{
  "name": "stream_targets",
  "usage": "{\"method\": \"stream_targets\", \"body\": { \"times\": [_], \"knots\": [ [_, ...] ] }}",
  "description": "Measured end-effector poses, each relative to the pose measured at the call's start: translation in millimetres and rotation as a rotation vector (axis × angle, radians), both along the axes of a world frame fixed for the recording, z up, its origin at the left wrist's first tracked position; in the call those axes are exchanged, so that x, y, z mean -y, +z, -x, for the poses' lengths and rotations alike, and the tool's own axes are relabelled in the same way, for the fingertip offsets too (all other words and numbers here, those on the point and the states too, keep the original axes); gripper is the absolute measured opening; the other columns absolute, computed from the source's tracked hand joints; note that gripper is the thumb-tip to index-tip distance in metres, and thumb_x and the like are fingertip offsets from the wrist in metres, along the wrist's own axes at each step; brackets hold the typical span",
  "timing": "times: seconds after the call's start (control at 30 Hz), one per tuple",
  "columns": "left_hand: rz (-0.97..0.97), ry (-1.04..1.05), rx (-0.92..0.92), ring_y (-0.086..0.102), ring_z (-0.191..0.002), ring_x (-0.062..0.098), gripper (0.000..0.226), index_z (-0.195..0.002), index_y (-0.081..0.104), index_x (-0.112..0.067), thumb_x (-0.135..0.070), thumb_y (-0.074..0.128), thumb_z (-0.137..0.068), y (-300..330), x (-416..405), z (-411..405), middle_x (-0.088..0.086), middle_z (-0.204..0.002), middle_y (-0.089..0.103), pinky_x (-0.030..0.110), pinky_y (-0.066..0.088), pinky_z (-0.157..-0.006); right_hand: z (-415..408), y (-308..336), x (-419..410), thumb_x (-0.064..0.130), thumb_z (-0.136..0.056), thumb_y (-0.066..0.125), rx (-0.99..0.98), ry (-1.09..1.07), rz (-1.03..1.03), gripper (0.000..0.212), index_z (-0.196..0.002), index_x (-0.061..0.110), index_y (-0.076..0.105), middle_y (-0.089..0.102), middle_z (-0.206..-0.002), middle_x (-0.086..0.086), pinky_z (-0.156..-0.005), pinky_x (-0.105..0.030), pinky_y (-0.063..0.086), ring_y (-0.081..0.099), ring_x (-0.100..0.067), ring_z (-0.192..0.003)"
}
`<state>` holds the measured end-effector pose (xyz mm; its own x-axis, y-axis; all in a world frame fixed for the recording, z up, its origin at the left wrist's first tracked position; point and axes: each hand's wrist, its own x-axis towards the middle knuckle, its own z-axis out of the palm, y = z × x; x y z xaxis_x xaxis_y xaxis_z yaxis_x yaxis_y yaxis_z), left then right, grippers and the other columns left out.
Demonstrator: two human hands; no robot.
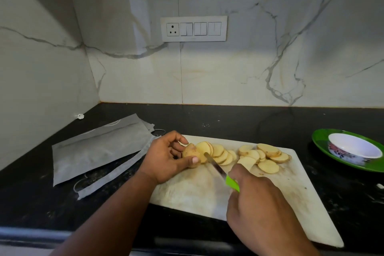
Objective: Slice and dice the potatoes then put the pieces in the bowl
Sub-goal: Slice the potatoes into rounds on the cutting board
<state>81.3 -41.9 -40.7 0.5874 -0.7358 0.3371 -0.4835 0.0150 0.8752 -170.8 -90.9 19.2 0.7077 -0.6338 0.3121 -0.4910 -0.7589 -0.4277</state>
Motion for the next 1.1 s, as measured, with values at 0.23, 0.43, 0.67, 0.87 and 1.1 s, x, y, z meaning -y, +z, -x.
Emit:
{"method": "stream_targets", "body": {
  "times": [0.23,0.43,0.67,0.87,1.1],
  "knots": [
    [-0.009,0.011,-0.053,0.070,-0.086,0.042,0.047,-0.092,0.072,-0.024,-0.037,0.102,-0.059,1,0,0,0.013,-0.091,0.075,0.055,0.063,-0.076,-23,9,-7,0.029,-0.095,0.049,0.047,-0.007,0.068,0.026,-0.116,0.038,0.037,0.057,-0.081,0.011,-0.055,-0.018,0.042,0.058,-0.008,-0.073],
    [-0.016,-0.032,-0.106,0.072,-0.089,0.049,0.054,-0.086,0.072,-0.017,-0.050,0.099,-0.053,0,0,0,0.019,-0.089,0.077,0.060,0.062,-0.079,-38,4,-7,0.024,-0.094,0.048,0.037,-0.003,0.095,0.029,-0.120,0.033,0.039,0.049,-0.077,0.010,-0.049,-0.019,0.028,0.050,-0.012,-0.071],
    [-0.033,-0.043,-0.083,0.075,-0.082,0.039,0.042,-0.088,0.070,-0.009,-0.030,0.094,-0.060,5,0,4,0.013,-0.084,0.077,0.043,0.065,-0.075,-46,-1,-6,0.026,-0.095,0.049,0.031,-0.028,0.089,0.035,-0.127,0.036,0.038,0.055,-0.082,0.011,-0.054,-0.017,0.035,0.057,-0.009,-0.075],
    [-0.039,-0.027,-0.072,0.074,-0.080,0.039,0.037,-0.087,0.070,-0.010,-0.026,0.095,-0.066,2,3,0,0.012,-0.084,0.077,0.041,0.064,-0.074,-50,-4,-5,0.028,-0.096,0.049,0.026,-0.044,0.097,0.038,-0.131,0.035,0.036,0.052,-0.085,0.012,-0.050,-0.015,0.030,0.053,-0.009,-0.074],
    [-0.035,-0.018,-0.061,0.074,-0.083,0.040,0.031,-0.088,0.070,-0.007,-0.015,0.095,-0.071,3,3,0,0.011,-0.085,0.078,0.039,0.064,-0.072,-54,-4,-3,0.028,-0.097,0.049,0.036,-0.060,0.095,0.041,-0.134,0.036,0.036,0.051,-0.086,0.013,-0.055,-0.014,0.033,0.053,-0.009,-0.076]
  ]
}}
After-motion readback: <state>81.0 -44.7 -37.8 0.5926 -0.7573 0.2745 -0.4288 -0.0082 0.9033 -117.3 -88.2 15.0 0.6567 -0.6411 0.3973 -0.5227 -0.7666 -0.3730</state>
